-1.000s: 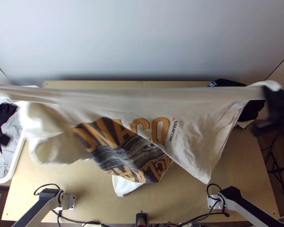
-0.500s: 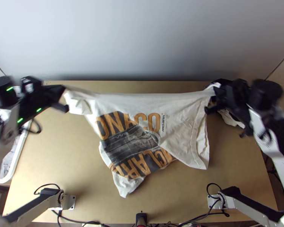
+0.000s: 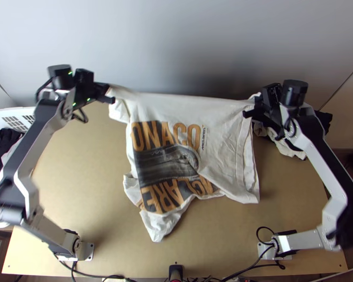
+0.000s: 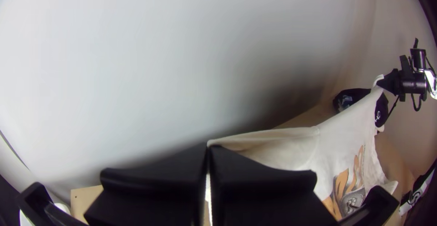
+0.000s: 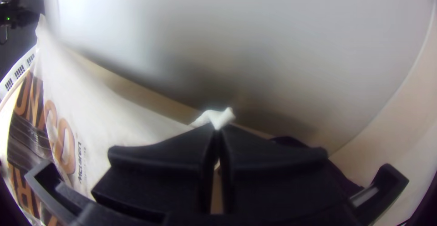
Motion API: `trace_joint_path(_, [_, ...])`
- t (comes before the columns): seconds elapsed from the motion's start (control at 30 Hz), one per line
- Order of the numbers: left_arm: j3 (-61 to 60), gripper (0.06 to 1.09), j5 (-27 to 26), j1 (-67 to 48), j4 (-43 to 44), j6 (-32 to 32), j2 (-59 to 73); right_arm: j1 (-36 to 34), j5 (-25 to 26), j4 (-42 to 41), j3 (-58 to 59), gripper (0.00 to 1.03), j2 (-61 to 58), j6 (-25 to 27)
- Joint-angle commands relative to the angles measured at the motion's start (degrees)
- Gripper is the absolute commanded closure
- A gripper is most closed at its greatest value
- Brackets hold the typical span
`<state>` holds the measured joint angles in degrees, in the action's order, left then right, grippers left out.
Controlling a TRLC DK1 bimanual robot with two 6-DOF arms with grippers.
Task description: Fold the t-shirt
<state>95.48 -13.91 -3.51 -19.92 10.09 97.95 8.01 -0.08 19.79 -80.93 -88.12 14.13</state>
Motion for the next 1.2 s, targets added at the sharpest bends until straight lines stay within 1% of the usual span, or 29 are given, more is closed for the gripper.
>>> trace_joint_path(0.0, [14.29, 1.05, 2.57, -0.8, 2.08, -0.68, 17.18, -3.0, -0.01, -5.9, -3.54, 1.0, -11.02, -0.51])
trace_joint_path(0.17, [21.76, 1.05, 4.24, -1.68, 2.08, -0.86, 24.48, -3.53, -0.01, -7.49, -7.32, 1.0, -17.35, -1.39])
trace_joint_path(0.37, [21.94, 1.05, 5.3, -2.12, 2.08, -3.06, 28.0, -3.44, -0.01, -8.1, -7.05, 1.0, -21.57, -1.56])
trace_joint_path(0.43, [22.2, 1.05, 5.74, -2.29, 2.17, -3.23, 28.7, -3.35, -0.01, -8.1, -6.97, 1.0, -22.27, -2.35])
trace_joint_path(0.47, [22.29, 1.03, 6.0, -2.38, 2.08, -3.58, 28.79, -3.26, -0.01, -8.1, -6.88, 1.0, -22.54, -2.62])
trace_joint_path(0.5, [22.38, 0.96, 6.0, -2.47, 1.64, -4.02, 28.61, -3.09, -0.01, -8.1, -6.88, 0.97, -22.54, -2.79])
trace_joint_path(0.6, [23.17, 0.6, 6.7, -2.64, -3.37, -6.04, 26.24, -2.83, -0.01, -8.1, -6.26, 0.59, -21.75, -4.11])
trace_joint_path(0.63, [23.35, 0.5, 6.7, -2.73, -6.01, -6.31, 24.83, -2.83, -0.01, -8.1, -5.91, 0.49, -20.87, -4.55])
trace_joint_path(0.67, [23.26, 0.46, 6.7, -2.73, -8.29, -6.66, 23.07, -2.83, -0.1, -8.1, -5.47, 0.39, -19.99, -4.81])
trace_joint_path(0.7, [23.26, 0.45, 6.7, -2.73, -10.66, -7.45, 20.96, -2.83, -0.1, -8.1, -4.94, 0.26, -18.85, -5.34])
trace_joint_path(0.73, [23.17, 0.41, 6.62, -2.73, -13.12, -8.24, 18.68, -2.83, -0.1, -7.93, -4.33, 0.14, -17.7, -5.43])
trace_joint_path(0.77, [22.99, 0.39, 6.27, -2.73, -15.67, -8.77, 16.31, -2.83, -0.1, -7.57, -3.71, 0.08, -16.56, -5.52])
trace_joint_path(0.8, [22.2, 0.38, 5.91, -2.82, -17.17, -9.03, 13.67, -2.83, -0.19, -7.31, -3.01, 0.04, -15.42, -5.52])
trace_joint_path(0.87, [18.69, 0.37, 4.86, -3.0, -17.96, -9.56, 7.43, -2.74, -0.36, -6.61, -1.25, 0.04, -12.96, -5.52])
trace_joint_path(0.9, [16.58, 0.35, 4.77, -3.08, -18.05, -9.47, 4.35, -2.65, -0.54, -6.43, -0.29, 0.04, -11.64, -5.61])
trace_joint_path(1.0, [11.57, 0.32, 4.77, -3.87, -20.07, -9.3, -3.65, -2.39, -1.24, -6.26, 2.61, 0.04, -7.42, -5.87])
trace_joint_path(1.17, [1.9, 0.32, 4.68, -8.01, -24.11, -9.38, -16.65, -2.3, -1.59, -4.76, 5.34, 0.04, -1.44, -5.78])
